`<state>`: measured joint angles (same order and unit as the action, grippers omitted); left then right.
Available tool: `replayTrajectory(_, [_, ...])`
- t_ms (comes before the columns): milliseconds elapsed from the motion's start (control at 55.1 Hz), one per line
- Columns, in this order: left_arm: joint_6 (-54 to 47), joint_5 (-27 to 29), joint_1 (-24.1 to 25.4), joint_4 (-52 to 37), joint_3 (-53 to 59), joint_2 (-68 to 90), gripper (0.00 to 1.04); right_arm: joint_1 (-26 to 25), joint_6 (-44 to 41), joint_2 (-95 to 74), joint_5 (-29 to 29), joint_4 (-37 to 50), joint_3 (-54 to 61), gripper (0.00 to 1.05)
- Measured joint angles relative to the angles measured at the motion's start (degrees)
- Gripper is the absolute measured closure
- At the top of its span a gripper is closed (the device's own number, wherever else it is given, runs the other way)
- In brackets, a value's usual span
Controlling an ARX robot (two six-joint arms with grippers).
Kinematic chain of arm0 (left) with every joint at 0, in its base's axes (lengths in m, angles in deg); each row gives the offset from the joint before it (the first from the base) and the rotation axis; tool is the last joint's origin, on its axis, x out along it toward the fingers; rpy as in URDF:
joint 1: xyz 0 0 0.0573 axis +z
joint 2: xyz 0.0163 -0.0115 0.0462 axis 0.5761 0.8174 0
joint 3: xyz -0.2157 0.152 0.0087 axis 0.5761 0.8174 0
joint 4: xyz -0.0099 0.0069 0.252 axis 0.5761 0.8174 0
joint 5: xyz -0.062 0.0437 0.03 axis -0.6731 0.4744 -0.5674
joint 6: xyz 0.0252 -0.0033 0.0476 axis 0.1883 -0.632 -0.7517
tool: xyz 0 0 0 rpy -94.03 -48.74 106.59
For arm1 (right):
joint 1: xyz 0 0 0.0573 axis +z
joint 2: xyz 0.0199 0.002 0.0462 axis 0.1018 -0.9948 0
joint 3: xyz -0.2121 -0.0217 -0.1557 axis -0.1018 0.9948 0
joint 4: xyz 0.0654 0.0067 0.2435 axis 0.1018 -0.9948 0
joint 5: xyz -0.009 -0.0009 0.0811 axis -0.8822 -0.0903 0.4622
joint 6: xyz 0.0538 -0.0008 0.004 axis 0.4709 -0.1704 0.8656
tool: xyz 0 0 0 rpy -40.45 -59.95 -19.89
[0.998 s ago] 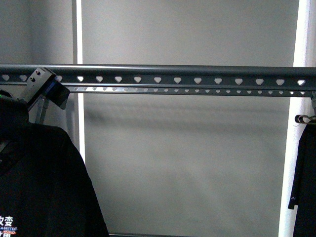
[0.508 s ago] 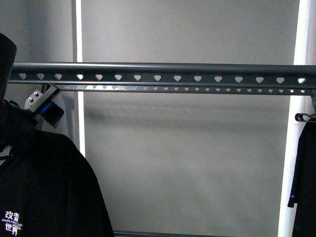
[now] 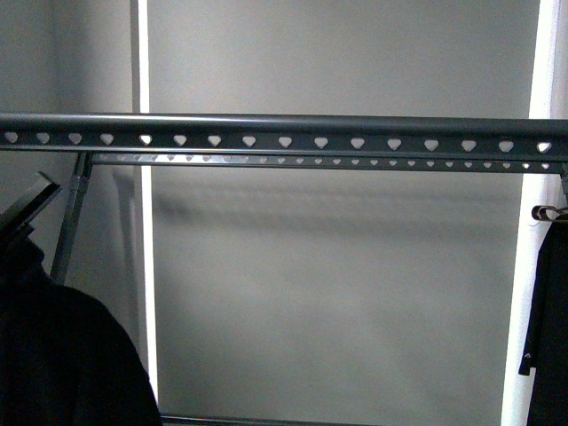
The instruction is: Hang clothes on hanger
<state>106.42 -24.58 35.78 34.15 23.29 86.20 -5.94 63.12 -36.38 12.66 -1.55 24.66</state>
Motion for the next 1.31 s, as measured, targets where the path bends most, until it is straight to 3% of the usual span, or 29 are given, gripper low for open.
replayTrajectory(236, [-20.2,-23.6,-0.2,7.1,16.2,-18.3,1.0,0.0,0.0,0.0,0.0,0.0,0.0,0.07])
replayTrajectory(327, [-35.6,-34.8,0.4,17.5,19.6,-25.0,1.0,0.0,0.0,0.0,0.0,0.0,0.0,0.07])
replayTrajectory(417, [-51.1,-41.0,2.8,28.9,18.8,-27.6,1.0,0.0,0.0,0.0,0.0,0.0,0.0,0.07])
replayTrajectory(617, [-87.4,-36.3,4.1,38.8,10.1,-22.8,1.0,0.0,0.0,0.0,0.0,0.0,0.0,0.07])
replayTrajectory(708, [-106.8,-33.0,1.4,41.6,4.7,-19.1,1.0,0.0,0.0,0.0,0.0,0.0,0.0,0.07])
replayTrajectory(799, [-119.8,-27.0,-3.3,39.2,-1.2,-13.9,1.0,0.0,0.0,0.0,0.0,0.0,0.0,0.07])
replayTrajectory(1053, [-134.5,-20.0,-10.8,28.1,-6.6,-5.3,1.0,0.0,0.0,0.0,0.0,0.0,0.0,0.07])
replayTrajectory(1307, [-140.8,-21.9,-14.8,20.1,-9.3,-1.0,1.0,0.0,0.0,0.0,0.0,0.0,0.0,0.07])
